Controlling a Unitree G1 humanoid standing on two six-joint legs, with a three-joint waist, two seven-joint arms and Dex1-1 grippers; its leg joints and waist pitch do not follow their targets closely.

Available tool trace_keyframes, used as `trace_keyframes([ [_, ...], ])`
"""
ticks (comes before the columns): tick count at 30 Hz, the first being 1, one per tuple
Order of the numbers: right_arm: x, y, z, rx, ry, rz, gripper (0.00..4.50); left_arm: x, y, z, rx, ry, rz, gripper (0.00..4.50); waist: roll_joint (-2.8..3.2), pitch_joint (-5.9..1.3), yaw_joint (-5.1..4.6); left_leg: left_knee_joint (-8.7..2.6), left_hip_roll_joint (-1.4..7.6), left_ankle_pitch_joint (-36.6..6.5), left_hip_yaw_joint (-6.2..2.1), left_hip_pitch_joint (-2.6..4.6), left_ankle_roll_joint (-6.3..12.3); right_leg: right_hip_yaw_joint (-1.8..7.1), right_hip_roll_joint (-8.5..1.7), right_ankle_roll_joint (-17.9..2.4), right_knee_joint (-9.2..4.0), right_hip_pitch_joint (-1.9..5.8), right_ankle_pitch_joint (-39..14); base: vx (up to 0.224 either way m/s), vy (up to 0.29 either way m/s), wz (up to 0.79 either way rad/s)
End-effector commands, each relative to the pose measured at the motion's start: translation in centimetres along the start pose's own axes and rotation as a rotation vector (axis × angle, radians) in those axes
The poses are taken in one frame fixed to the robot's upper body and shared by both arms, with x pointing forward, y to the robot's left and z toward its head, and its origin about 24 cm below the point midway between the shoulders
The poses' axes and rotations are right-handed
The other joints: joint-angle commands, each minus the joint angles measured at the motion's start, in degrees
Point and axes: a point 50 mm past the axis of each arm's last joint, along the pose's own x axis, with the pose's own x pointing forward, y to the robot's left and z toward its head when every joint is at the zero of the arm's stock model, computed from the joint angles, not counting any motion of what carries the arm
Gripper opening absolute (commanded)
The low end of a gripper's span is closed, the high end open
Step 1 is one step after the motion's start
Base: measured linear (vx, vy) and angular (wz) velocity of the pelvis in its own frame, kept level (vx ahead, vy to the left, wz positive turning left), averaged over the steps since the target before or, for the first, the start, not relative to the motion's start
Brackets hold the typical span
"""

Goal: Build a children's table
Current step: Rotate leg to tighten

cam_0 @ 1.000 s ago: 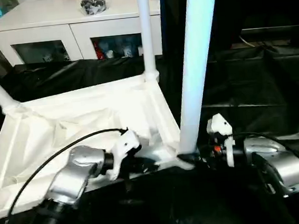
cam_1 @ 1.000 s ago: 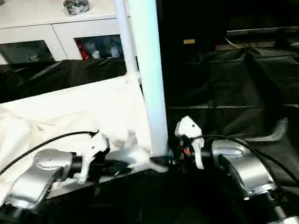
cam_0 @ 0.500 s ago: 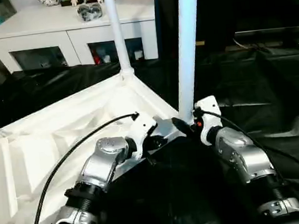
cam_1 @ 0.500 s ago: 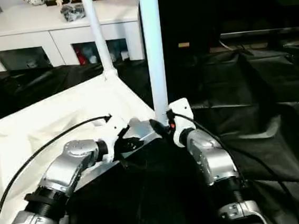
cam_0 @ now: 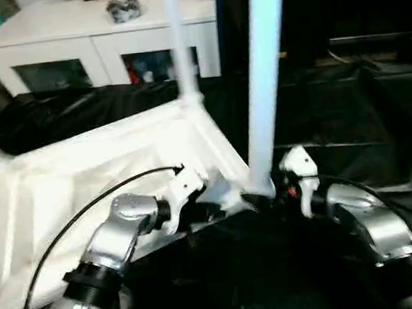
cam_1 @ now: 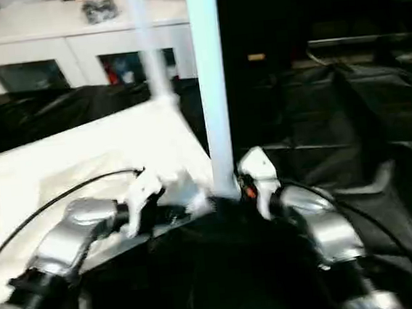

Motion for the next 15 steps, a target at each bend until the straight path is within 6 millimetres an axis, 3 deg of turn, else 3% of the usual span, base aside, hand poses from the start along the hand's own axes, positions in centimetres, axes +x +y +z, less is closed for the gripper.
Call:
trace_keyframes([
  [1,1.3,2.5,-0.2,0.006,0.007,0.203,3.88,0.4,-0.5,1.9,0.061,-0.078,-0.053,0.00,-0.90,-2.64,0.13,-4.33,6.75,-11.4,-2.78,1.51,5.46,3.59,-6.56,-12.5,-4.43,1.60,-8.3,0.000,0.000,0.00],
  [4,0.8,2.8,-0.5,0.011,0.028,0.246,3.88,-0.3,-0.4,1.5,0.065,-0.066,-0.057,0.00,-0.96,-2.58,0.21,-4.61,6.77,-12.0,-2.89,1.44,3.93,3.73,-6.56,-12.3,-4.39,1.66,-8.6,0.000,0.000,0.00],
  [5,0.6,2.9,-0.5,0.018,0.033,0.261,3.62,-0.5,-0.4,1.5,0.064,-0.063,-0.061,0.00,-1.01,-2.67,0.23,-4.55,6.74,-11.9,-2.84,1.45,3.86,3.76,-6.60,-12.3,-4.29,1.68,-8.0,0.000,0.000,0.00],
  [10,0.1,3.1,-0.6,0.036,0.037,0.289,3.33,-1.0,-0.5,1.2,0.063,-0.057,-0.073,0.00,-1.21,-2.82,0.45,-4.15,6.48,-8.7,-2.72,1.15,5.16,3.70,-6.78,-13.0,-3.92,1.88,-3.8,0.000,0.000,0.00],
  [15,0.1,3.2,-0.5,0.042,0.033,0.295,2.90,-1.1,-0.6,1.0,0.059,-0.051,-0.083,0.00,-1.12,-2.84,0.48,-4.09,6.51,-8.4,-2.75,1.14,5.38,3.57,-6.67,-13.3,-3.86,1.84,-3.3,0.000,0.000,0.00],
])
